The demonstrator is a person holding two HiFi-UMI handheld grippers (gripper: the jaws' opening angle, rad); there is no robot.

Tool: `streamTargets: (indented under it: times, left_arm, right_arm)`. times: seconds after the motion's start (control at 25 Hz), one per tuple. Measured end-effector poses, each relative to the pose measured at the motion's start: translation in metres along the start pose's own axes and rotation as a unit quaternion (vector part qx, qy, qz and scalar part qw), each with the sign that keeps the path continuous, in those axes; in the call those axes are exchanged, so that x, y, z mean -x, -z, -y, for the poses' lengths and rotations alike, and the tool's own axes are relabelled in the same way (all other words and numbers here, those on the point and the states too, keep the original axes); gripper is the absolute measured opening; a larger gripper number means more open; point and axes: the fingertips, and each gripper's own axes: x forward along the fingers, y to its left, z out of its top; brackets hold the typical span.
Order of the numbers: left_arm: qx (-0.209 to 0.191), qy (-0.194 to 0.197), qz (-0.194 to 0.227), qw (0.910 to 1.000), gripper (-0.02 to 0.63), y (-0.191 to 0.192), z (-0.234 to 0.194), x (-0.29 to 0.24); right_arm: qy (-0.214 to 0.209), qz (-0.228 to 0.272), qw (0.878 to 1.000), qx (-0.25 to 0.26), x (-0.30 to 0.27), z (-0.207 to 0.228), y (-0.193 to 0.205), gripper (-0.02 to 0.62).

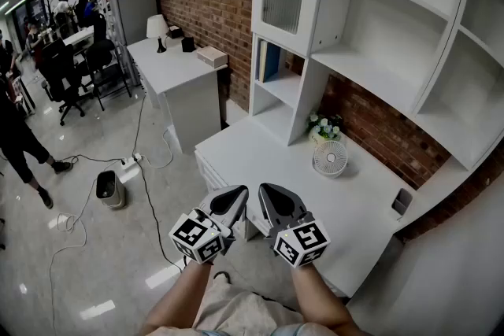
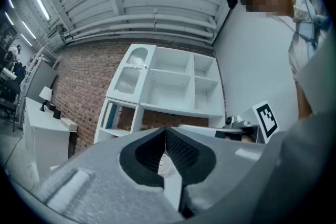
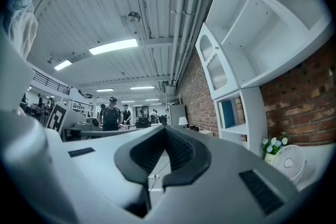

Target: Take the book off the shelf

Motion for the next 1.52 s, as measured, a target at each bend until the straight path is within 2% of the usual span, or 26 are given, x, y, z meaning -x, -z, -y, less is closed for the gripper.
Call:
streamTargets:
  times: [0.8, 1.04, 1.52]
  left_arm:
    - [0.015, -0.001, 0.0, 0.9999, 0.009, 0.01, 0.006, -0.004]
    - [0.018, -0.002, -0.001, 0.9998, 0.009, 0.01, 0.007, -0.011]
    - [0.027, 0.009, -0.001, 0.9996, 0.011, 0.015, 0.001, -0.035]
  right_arm:
    - [-0.001, -0.011, 1.0, -0.005, 0.006, 0.007, 0.007, 0.014]
    - [0.013, 0.01, 1.0, -0.02, 0.012, 0.019, 0.001, 0.016]
    - [0.022, -0.002, 1.0, -0.022, 0.009, 0.043, 0.005, 0.018]
